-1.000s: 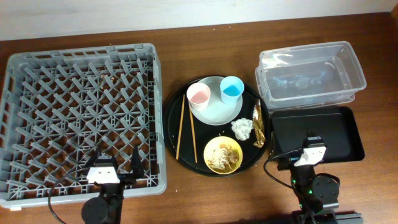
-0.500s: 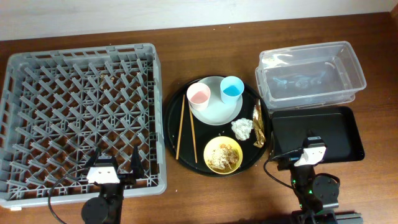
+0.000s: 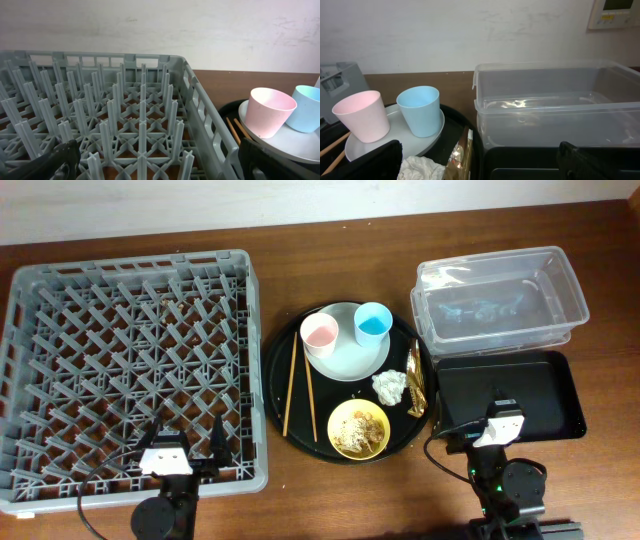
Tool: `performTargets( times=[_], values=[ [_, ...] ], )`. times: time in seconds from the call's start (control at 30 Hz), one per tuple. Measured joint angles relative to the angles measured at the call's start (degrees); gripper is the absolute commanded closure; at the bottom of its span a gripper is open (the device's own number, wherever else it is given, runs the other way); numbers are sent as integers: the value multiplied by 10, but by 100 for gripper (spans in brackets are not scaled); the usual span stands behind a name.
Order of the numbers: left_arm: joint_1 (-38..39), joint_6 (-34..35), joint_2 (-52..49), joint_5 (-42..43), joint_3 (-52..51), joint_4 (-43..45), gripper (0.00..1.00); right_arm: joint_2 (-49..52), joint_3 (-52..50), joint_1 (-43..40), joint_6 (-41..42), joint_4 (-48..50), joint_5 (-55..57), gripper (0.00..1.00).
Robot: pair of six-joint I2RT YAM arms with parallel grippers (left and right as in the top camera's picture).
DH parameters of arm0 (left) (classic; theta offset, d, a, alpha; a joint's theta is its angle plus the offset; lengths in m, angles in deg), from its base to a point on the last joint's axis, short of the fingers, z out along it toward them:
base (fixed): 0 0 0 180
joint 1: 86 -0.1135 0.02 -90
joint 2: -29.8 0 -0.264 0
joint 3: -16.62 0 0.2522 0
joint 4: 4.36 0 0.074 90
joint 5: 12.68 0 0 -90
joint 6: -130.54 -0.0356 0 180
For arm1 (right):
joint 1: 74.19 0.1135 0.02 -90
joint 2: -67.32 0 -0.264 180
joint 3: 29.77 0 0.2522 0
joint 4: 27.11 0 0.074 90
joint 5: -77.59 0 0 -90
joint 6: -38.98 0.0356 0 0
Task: Sort waste into correct bins and load items into the dishwasher rack
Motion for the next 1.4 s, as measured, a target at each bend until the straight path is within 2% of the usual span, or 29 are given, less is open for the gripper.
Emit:
performTargets(
  times=[0.8, 0.93, 1.1, 1.2, 1.33, 1.4],
  values=[
    [0, 1, 0, 1, 0, 8, 1, 0, 0, 0, 0, 0, 0, 1],
    [0, 31, 0, 5, 18, -44, 1, 0, 0, 0, 0, 0, 0, 1],
    [0, 46, -6, 20, 108, -164, 1, 0, 0, 0, 0, 0, 0, 1],
    [0, 45, -47, 42, 217, -215, 1, 0, 0, 0, 0, 0, 0, 1],
    [0, 24, -158, 73, 362, -274, 1, 0, 0, 0, 0, 0, 0, 1],
    [0, 6, -260, 100, 470, -366, 1, 0, 0, 0, 0, 0, 0, 1]
  ],
)
